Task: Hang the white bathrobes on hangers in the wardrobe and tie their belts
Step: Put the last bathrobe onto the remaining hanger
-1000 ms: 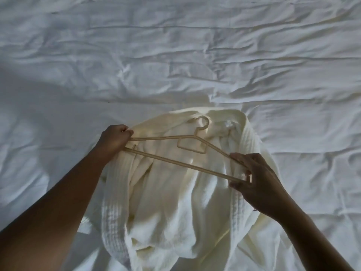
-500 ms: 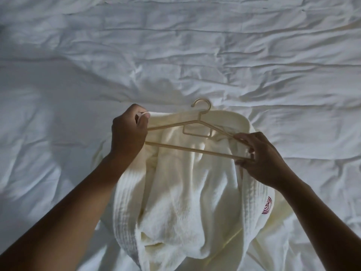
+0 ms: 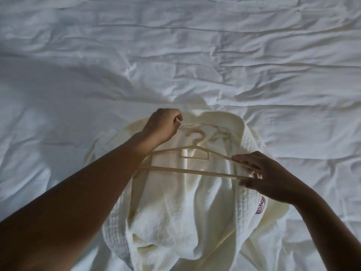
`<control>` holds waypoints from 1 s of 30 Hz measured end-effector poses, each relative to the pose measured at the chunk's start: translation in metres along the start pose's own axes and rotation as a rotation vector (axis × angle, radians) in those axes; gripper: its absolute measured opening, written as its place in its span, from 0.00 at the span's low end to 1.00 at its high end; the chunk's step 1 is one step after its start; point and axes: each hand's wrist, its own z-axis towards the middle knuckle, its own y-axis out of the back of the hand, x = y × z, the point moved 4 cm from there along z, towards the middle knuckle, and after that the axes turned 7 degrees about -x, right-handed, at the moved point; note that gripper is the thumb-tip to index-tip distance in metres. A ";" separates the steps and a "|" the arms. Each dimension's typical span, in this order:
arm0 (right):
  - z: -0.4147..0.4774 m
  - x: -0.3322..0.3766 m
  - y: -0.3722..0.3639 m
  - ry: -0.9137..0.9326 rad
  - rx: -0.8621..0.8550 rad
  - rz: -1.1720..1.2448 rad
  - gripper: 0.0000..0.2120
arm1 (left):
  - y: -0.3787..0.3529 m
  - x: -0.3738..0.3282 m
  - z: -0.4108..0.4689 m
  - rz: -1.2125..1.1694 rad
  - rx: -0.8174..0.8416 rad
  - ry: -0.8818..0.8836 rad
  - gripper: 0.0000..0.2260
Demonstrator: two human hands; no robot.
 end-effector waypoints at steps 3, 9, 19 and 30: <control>0.009 0.000 -0.004 0.009 -0.011 0.004 0.32 | -0.028 -0.017 0.016 0.099 0.125 -0.091 0.11; 0.014 -0.007 -0.010 0.008 -0.129 0.050 0.35 | -0.046 -0.021 0.025 0.024 0.105 0.010 0.06; 0.017 0.002 -0.022 0.069 -0.269 0.002 0.38 | -0.018 -0.004 0.022 -0.581 0.230 0.348 0.05; 0.023 0.013 -0.027 0.050 -0.280 -0.045 0.37 | -0.015 0.003 -0.005 -0.370 -0.338 0.529 0.04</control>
